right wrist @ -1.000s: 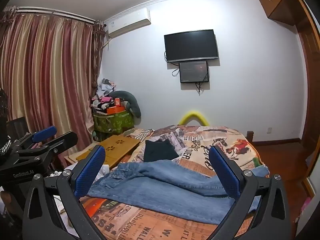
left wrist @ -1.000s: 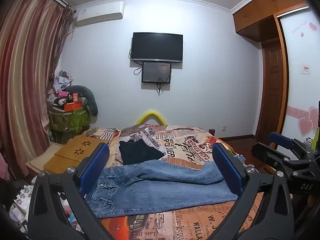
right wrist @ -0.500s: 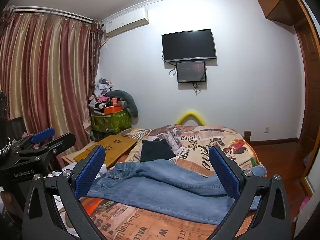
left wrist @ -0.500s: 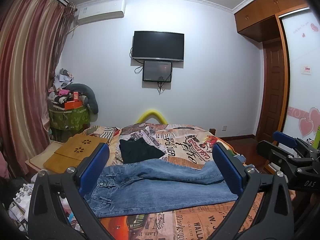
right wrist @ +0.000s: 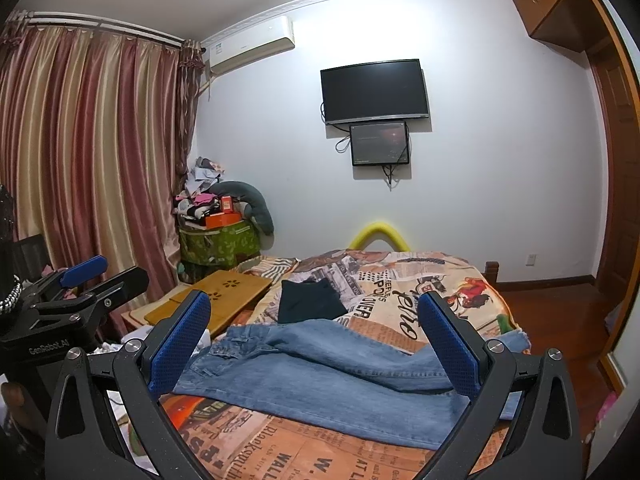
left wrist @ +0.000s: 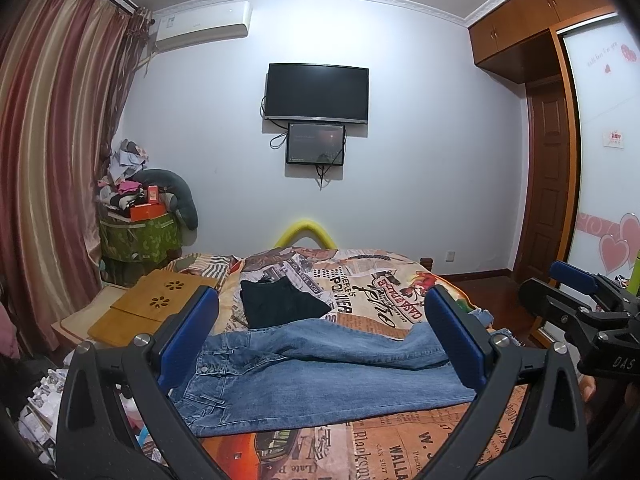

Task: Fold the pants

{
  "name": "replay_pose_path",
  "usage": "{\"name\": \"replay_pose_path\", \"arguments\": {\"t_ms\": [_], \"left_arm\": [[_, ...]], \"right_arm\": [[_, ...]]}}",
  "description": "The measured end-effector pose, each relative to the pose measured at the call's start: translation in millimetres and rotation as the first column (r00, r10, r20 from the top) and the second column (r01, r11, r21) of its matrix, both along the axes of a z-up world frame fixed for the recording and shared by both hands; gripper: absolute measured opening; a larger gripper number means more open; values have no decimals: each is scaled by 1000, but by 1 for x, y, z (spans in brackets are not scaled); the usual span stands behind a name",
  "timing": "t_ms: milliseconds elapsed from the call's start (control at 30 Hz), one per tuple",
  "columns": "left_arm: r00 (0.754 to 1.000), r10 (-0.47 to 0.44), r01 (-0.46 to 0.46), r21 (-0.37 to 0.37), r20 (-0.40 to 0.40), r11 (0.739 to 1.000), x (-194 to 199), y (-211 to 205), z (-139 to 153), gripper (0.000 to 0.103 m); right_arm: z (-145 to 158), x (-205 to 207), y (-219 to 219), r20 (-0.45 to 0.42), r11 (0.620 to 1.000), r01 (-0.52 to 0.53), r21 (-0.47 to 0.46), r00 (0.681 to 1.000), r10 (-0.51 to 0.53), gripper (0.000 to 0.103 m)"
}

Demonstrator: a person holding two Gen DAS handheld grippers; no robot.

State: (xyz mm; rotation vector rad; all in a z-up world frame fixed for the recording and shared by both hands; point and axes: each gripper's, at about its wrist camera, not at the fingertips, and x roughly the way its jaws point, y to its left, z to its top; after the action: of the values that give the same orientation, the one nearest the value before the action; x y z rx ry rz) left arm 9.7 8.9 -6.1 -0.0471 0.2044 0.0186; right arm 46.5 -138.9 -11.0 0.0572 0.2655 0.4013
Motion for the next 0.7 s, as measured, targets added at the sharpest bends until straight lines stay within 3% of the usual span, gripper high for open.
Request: {"name": "replay_pose_path", "arguments": {"t_ms": [700], "left_arm": [[1000,0,0,0,1,1000,0,0,-1,103]], "right_arm": [[-2,-2,3,-1,1000,0,-2,1000,0,103]]}}
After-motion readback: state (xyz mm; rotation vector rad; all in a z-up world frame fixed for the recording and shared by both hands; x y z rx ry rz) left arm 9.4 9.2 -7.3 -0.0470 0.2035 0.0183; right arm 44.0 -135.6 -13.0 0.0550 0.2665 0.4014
